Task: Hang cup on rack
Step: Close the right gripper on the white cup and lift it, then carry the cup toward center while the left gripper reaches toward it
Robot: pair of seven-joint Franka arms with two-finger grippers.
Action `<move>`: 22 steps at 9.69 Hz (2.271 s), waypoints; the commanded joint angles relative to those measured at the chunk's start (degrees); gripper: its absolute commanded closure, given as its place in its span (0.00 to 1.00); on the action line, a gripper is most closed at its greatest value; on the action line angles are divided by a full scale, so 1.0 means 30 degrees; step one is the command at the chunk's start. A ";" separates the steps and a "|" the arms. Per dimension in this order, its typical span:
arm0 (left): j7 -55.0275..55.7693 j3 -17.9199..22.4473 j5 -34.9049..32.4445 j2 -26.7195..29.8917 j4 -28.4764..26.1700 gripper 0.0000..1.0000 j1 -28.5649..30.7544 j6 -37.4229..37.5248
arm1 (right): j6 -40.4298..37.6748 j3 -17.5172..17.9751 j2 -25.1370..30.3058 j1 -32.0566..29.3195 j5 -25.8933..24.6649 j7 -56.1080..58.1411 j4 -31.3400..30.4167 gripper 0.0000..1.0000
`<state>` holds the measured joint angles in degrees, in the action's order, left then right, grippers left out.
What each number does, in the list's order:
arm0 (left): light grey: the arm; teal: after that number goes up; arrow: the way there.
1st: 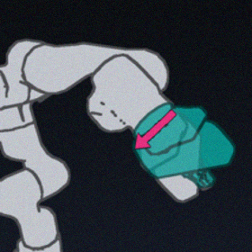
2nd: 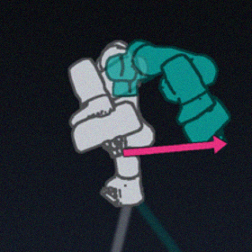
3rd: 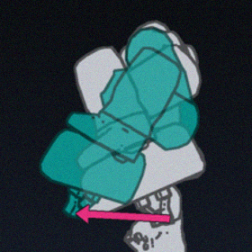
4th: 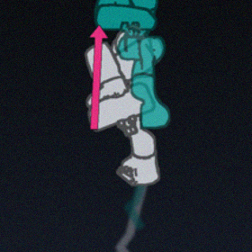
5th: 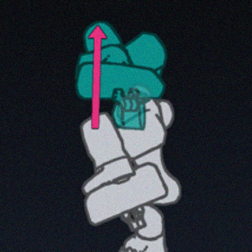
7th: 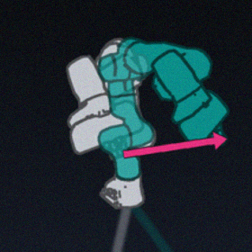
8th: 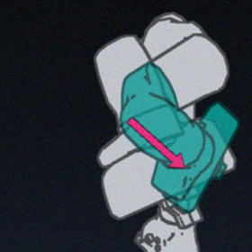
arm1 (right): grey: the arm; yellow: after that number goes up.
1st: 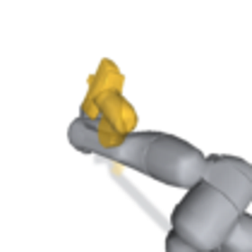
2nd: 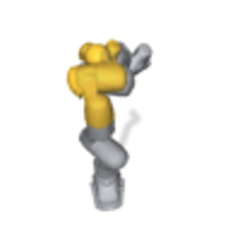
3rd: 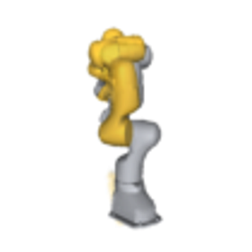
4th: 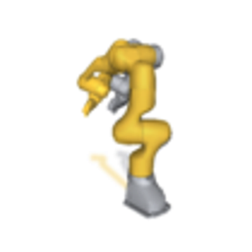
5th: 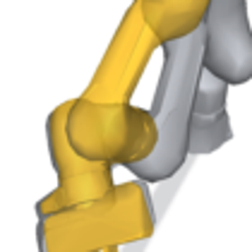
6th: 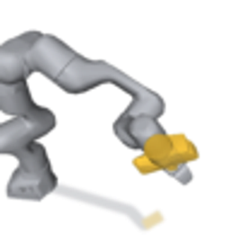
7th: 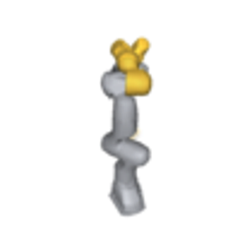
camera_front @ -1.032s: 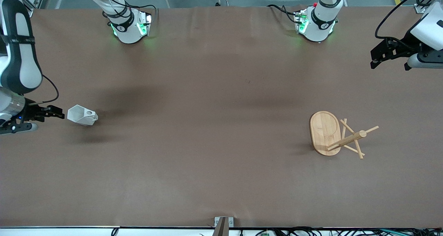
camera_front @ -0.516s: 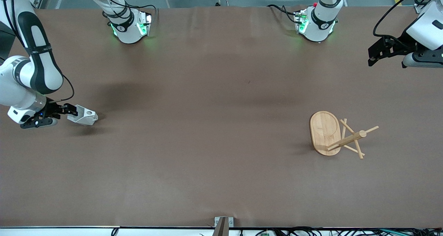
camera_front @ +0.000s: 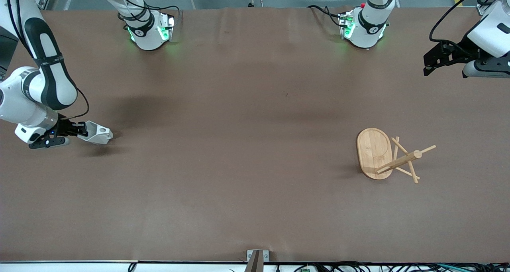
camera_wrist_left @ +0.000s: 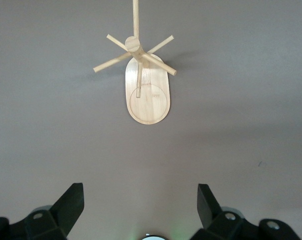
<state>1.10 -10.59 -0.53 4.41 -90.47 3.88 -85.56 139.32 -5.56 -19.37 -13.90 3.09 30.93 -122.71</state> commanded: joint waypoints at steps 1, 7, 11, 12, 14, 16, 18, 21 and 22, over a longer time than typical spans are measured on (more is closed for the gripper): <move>-0.0016 -0.0044 0.0205 -0.0270 -0.0137 0.00 -0.0035 0.0307 | 0.0025 0.0270 0.0448 -0.0173 0.0199 0.0152 -0.0053 0.99; 0.0072 -0.0044 0.0234 -0.0270 -0.0108 0.00 -0.0093 0.0307 | -0.9279 0.0329 0.3700 0.1462 0.3817 0.0238 0.4570 0.99; -0.0102 -0.0161 0.0234 -0.0328 -0.0137 0.00 -0.0558 0.0307 | -1.2690 0.0300 0.3878 0.3481 0.9797 -0.0024 0.6126 0.99; -0.0075 -0.0364 0.0234 -0.0387 -0.0137 0.00 -0.1316 0.0307 | -1.2749 0.0300 0.3849 0.3692 1.1635 -0.0286 0.6129 0.99; -0.0075 -0.0659 0.0874 -0.1465 -0.0137 0.00 -0.3684 0.0017 | -1.3042 0.0300 0.3790 0.4626 1.4922 -0.0318 0.6129 0.99; -0.0074 -0.0718 0.1316 -0.1968 -0.0166 0.00 -0.6347 -0.1793 | -1.3042 0.0300 0.3790 0.6002 1.7528 -0.0347 0.6129 0.98; -0.0074 -0.0776 0.1812 -0.2551 -0.0138 0.00 -0.8958 -0.3318 | -1.3393 0.0271 0.3732 0.7291 1.8334 -0.0348 0.6071 0.99; -0.0103 -0.0835 0.2431 -0.3576 -0.0137 0.00 -1.1658 -0.6598 | -1.4560 0.0300 0.3440 0.8410 1.8480 -0.0435 0.6071 0.99; -0.0104 -0.1067 0.2460 -0.3987 -0.0137 0.00 -1.2275 -0.7709 | -1.5320 0.0329 0.3264 0.8324 1.8538 -0.0493 0.6158 0.99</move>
<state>1.49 -13.51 6.13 -4.98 -90.44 -31.27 -105.76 95.99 -4.19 -8.90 11.40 57.10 29.93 -104.74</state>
